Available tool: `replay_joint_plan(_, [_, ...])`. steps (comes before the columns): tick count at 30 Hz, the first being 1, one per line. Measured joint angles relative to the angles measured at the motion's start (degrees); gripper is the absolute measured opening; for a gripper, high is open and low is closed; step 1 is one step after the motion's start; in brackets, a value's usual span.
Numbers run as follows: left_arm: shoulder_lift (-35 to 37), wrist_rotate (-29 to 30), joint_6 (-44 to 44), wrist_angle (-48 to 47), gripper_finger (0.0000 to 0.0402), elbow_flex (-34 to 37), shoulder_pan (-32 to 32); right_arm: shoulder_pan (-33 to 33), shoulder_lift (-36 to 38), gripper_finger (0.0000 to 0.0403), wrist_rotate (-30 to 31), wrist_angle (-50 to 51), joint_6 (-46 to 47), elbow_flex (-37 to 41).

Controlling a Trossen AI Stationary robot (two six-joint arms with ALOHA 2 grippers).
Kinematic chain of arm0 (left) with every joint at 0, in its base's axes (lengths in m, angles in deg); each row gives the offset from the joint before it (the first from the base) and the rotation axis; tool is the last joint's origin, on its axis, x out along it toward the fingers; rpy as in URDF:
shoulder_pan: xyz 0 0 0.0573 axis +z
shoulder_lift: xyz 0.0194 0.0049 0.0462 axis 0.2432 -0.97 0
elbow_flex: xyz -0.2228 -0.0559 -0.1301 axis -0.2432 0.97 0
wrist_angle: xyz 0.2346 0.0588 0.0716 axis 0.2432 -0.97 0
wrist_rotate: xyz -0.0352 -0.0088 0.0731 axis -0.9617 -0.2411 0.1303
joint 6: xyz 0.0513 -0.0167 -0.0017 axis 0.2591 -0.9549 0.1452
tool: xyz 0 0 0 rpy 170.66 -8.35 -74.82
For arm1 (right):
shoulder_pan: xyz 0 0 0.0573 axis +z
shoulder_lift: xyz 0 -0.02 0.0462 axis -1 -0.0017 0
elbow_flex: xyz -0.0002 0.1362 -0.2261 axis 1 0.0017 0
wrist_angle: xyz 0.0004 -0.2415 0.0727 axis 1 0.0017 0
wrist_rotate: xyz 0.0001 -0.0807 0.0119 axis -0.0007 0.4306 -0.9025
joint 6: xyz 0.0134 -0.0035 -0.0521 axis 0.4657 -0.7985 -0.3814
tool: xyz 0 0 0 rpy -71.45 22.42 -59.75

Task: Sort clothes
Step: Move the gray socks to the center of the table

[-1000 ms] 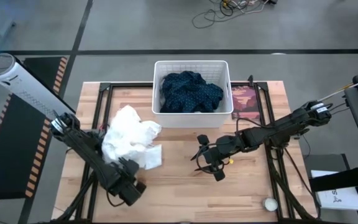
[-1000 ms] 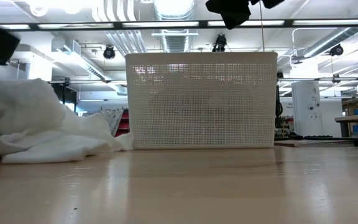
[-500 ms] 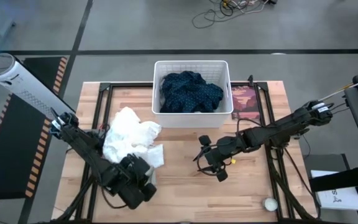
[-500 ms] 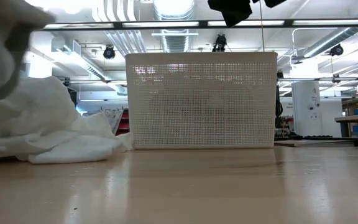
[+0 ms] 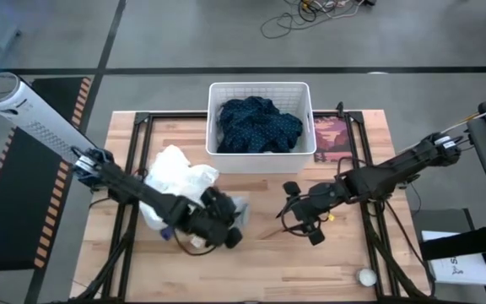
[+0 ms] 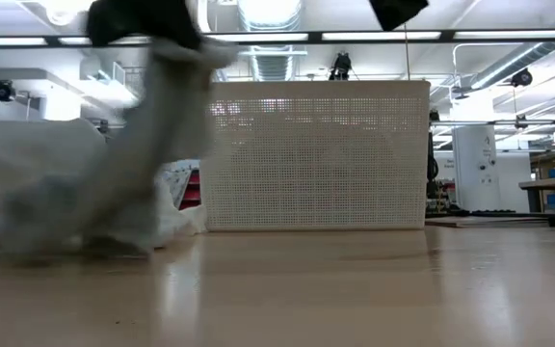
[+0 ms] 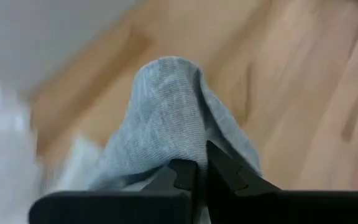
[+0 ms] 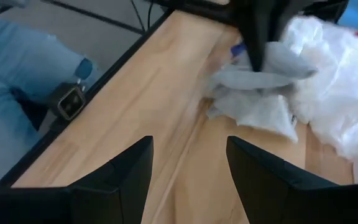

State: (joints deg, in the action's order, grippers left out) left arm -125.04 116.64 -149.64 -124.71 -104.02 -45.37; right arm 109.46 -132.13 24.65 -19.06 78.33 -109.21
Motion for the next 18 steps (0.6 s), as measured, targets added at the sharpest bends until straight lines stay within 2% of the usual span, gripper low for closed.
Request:
replay_joint_plan(4, [0.0,0.8,12.2,14.3,0.0,3.8,4.6,0.3,2.1,0.019,0.0,3.9,2.4,0.0])
replay_joint_plan(9, [0.0,-4.1,23.0,29.3,0.0,8.3,9.3,1.0,3.1,0.019,2.8,6.7,5.8,0.4])
replay_joint_plan(14, [0.0,-6.6,27.2,37.3,0.0006,12.5,12.7,2.3,3.0,0.019,3.7,7.0,8.8,1.8])
replay_joint_plan(18, [0.0,-6.6,32.0,37.4,0.0045,13.7,14.0,4.2,3.0,0.019,7.2,6.3,12.2,3.6])
